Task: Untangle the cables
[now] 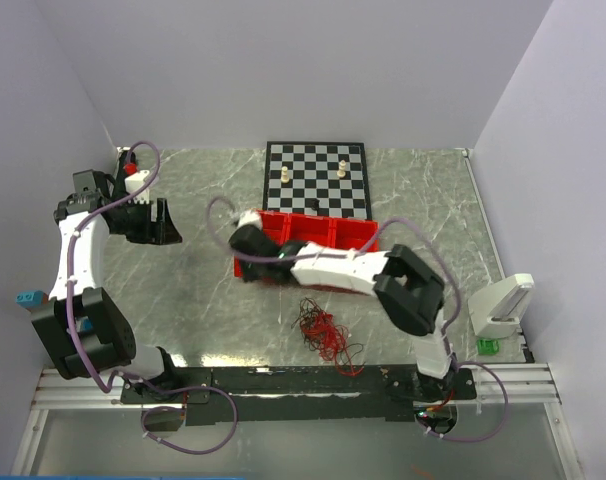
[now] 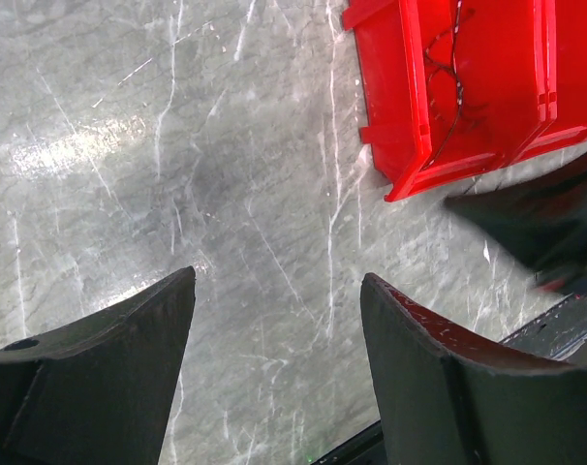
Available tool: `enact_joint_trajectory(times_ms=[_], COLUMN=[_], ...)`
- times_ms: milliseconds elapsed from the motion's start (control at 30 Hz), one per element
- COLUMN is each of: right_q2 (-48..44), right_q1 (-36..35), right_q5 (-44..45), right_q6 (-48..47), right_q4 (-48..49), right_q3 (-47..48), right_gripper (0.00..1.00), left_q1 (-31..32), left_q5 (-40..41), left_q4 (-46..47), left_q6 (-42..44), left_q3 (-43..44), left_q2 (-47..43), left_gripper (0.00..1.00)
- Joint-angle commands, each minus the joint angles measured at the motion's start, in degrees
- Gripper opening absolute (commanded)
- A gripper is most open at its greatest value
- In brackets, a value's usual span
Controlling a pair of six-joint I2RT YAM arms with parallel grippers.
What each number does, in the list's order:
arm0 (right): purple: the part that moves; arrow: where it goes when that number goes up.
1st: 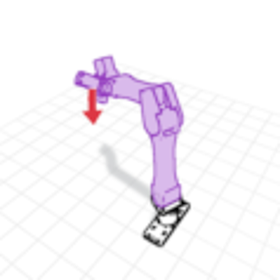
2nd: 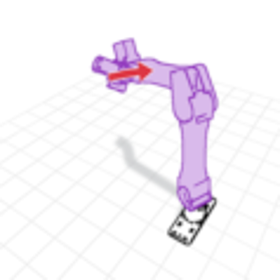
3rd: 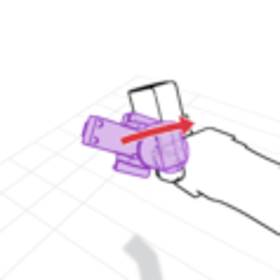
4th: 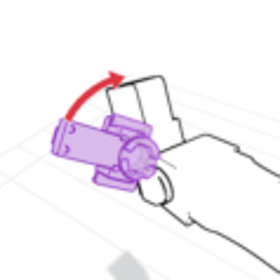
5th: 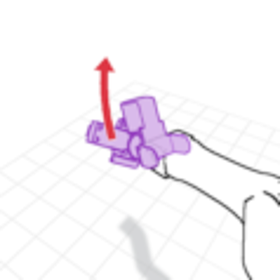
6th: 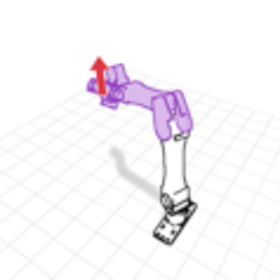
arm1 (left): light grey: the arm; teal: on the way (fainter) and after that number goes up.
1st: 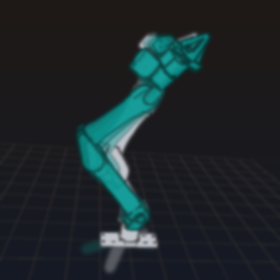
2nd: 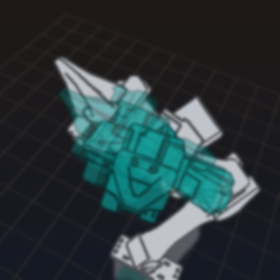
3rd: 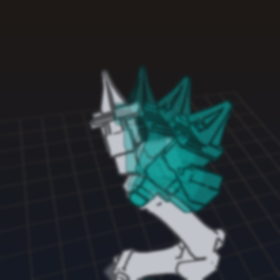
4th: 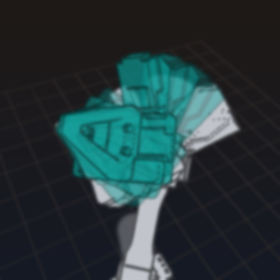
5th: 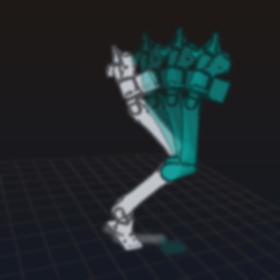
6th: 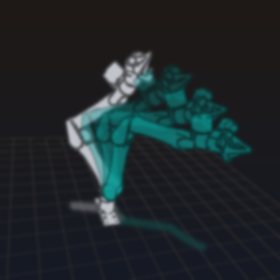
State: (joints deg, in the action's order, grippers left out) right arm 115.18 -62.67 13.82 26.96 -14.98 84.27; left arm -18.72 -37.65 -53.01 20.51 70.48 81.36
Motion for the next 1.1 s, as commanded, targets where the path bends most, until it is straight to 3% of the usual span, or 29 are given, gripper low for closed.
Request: enact_joint_trajectory(times_ms=[0,200,600,933,1067], right_q2=[-6.7,-5.7,5.5,7.1,8.0], right_q1=[8.6,11.8,12.5,14.7,14.7], right_q5=[-7.1,-11.7,-14.1,-12.2,-11.7], right_q6=[1.7,0.3,1.7,5.2,4.5], right_q4=[4.5,6.1,2.0,3.0,0.2], right_q3=[-1.1,0.4,11.7,7.8,10.5], right_gripper=[0.00,0.00,0.00,0.00,0.00], left_q1=[-0.4,-0.4,-0.4,-0.4,-0.4], left_q5=[-1.3,-1.1,-1.2,-0.8,-1.5], left_q4=[0.9,0.8,1.1,2.2,2.8], left_q6=[0.9,0.8,0.7,0.4,-0.4], left_q3=[-0.6,-0.6,-0.6,-1.7,-1.5], left_q2=[-2.3,-2.7,-2.3,-2.1,-1.5], left_gripper=[0.74,0.74,0.73,0.74,0.74])
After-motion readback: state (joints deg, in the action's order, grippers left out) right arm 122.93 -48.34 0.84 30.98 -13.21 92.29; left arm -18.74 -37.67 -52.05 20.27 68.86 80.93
